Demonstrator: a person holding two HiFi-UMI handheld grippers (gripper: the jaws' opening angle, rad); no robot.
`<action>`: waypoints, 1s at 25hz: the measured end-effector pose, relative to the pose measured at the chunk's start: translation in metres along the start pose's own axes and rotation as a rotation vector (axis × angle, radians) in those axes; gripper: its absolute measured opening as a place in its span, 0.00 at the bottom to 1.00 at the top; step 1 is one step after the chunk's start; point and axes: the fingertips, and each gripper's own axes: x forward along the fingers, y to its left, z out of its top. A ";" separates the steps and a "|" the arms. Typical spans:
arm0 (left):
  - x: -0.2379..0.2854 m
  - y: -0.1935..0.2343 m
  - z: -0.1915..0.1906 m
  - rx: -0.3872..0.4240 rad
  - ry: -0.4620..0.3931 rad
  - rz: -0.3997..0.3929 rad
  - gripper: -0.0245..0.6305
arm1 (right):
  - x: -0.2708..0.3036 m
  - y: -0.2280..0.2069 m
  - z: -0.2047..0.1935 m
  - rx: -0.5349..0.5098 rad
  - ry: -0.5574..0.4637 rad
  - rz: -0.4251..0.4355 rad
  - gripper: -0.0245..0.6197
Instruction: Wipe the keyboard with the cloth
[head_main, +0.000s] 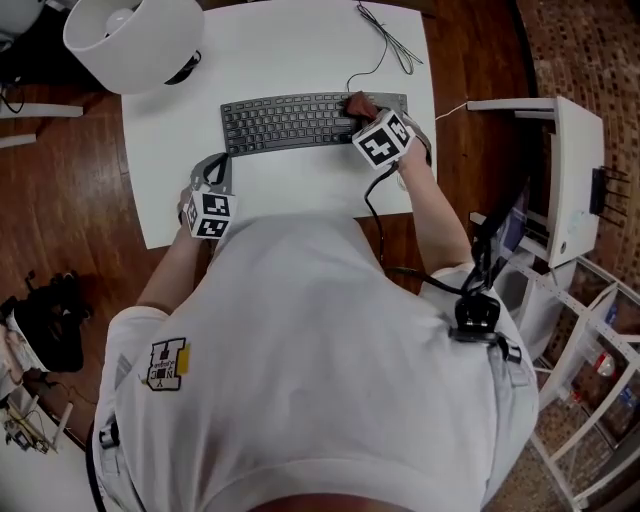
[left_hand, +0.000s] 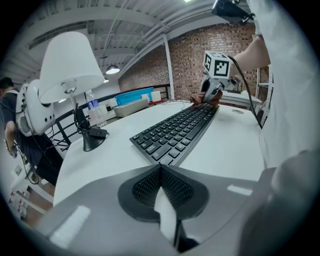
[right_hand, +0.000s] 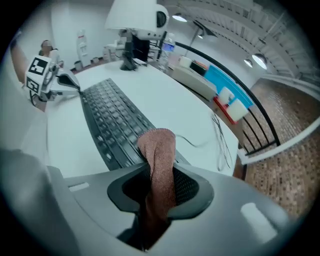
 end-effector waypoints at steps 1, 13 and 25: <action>0.001 0.000 0.000 -0.003 -0.004 0.000 0.04 | -0.002 0.025 0.025 -0.046 -0.040 0.034 0.20; 0.003 -0.003 0.002 -0.006 -0.008 -0.016 0.04 | 0.007 0.227 0.187 -0.658 -0.194 0.176 0.20; 0.001 0.000 0.000 -0.002 -0.008 -0.018 0.04 | 0.012 0.157 0.123 -0.509 -0.092 0.124 0.20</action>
